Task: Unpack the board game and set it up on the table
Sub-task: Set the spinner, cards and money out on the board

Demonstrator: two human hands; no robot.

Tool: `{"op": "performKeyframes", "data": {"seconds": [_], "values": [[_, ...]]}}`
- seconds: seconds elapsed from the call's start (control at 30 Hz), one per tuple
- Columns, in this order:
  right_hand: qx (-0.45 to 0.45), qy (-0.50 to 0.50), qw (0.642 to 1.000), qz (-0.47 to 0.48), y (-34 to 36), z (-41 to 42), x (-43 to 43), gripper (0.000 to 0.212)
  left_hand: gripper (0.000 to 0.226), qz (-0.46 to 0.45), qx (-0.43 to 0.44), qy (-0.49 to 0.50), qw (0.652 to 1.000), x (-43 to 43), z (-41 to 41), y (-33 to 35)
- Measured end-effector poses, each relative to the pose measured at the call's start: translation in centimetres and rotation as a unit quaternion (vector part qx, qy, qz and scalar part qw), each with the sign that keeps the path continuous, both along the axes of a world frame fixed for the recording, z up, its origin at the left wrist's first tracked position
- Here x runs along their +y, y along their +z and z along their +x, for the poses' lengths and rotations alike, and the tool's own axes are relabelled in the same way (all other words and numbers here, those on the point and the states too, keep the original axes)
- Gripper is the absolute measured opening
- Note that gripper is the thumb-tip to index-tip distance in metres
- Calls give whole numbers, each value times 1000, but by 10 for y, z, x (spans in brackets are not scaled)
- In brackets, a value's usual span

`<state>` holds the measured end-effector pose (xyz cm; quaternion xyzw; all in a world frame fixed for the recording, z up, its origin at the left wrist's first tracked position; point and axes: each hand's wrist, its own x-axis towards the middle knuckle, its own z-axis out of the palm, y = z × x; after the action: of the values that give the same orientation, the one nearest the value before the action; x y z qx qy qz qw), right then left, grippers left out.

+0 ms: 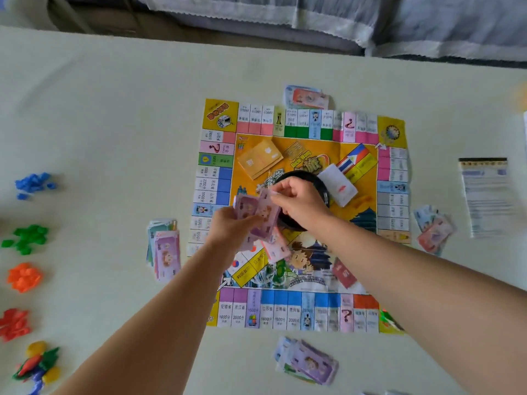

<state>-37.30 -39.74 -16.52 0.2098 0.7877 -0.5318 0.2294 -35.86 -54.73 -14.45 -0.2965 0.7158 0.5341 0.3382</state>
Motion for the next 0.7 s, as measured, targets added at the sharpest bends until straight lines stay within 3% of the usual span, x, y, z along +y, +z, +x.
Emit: {"op": "performKeyframes", "data": {"seconds": [0.17, 0.27, 0.37, 0.6, 0.7], "values": [[-46, 9, 999, 16, -1, -33, 70, 11, 10, 7, 13, 43, 999, 56, -45, -2], [-43, -67, 997, -17, -5, -59, 100, 13, 9, 21, 17, 103, 994, 82, -73, -6], [-49, -164, 982, -77, -13, -91, 123, 7, 23, 32, 34, 158, 986, 101, -99, -13], [-25, -267, 953, -139, -39, -166, 134, 6, 23, -8, 88, 162, 983, 119, -138, -37], [-20, -246, 966, -72, -46, -182, 132, 16, 21, -15, 100, 142, 985, 123, -142, -42]]}}
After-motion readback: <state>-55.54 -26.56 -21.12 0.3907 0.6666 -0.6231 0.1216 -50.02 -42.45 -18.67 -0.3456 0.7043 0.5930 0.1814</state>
